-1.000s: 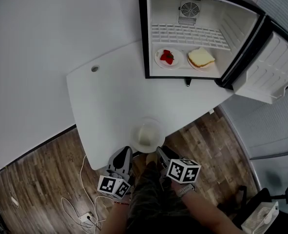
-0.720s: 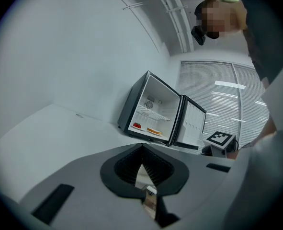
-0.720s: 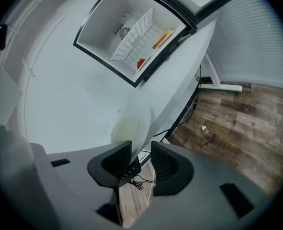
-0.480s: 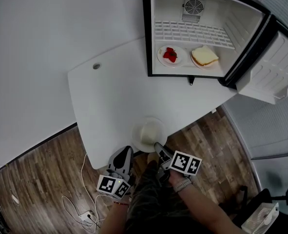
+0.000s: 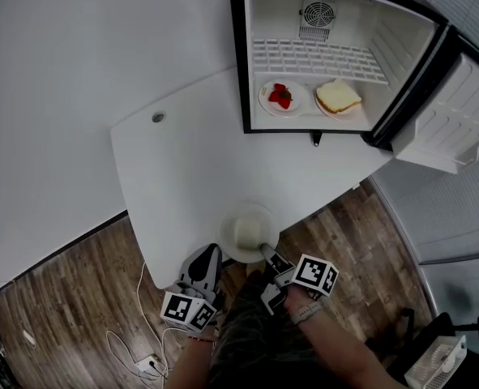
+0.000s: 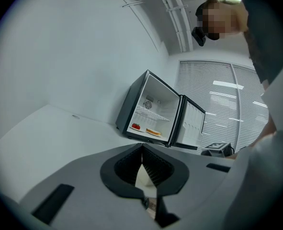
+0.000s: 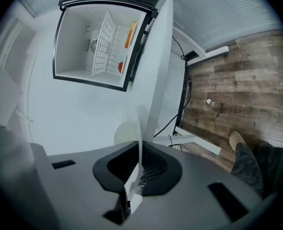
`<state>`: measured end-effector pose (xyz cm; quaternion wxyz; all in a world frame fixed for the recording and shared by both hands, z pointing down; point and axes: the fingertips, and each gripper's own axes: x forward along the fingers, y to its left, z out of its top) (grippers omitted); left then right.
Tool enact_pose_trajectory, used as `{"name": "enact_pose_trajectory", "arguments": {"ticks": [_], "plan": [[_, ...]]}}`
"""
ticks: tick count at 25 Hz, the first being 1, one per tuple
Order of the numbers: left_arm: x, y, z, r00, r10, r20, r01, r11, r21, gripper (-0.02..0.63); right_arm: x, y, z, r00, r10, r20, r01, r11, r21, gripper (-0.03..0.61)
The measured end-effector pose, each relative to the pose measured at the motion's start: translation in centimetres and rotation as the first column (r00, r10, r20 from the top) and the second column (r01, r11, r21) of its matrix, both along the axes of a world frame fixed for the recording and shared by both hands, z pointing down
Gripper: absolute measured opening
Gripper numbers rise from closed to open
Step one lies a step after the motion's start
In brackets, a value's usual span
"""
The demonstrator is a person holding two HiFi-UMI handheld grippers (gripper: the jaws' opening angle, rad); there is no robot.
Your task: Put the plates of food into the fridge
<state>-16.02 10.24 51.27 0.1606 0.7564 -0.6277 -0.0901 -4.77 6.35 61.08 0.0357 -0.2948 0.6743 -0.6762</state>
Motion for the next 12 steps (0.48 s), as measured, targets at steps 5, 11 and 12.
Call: {"name": "enact_pose_trajectory", "arguments": {"ticks": [5,11,12], "plan": [[-0.2,-1.0,-1.1,1.000,0.015,0.013,-0.015,1.000,0.007,0.008,1.0,-0.3,-0.4,1.000,0.026,0.009,-0.026,0.999,-0.037,0.014],[-0.2,-3.2,-4.0,0.998,0.044,0.046,-0.046,0.998,0.038,0.008,2.8,-2.8,-3.5,0.995,0.096,0.038,-0.094,0.995,-0.039,0.015],[-0.1,-3.7,-4.5,0.998,0.046,0.046,-0.048,0.998,0.046,0.008,3.0,-3.5,-4.4,0.994,0.104,0.043,-0.102,0.994,-0.031,0.015]]}}
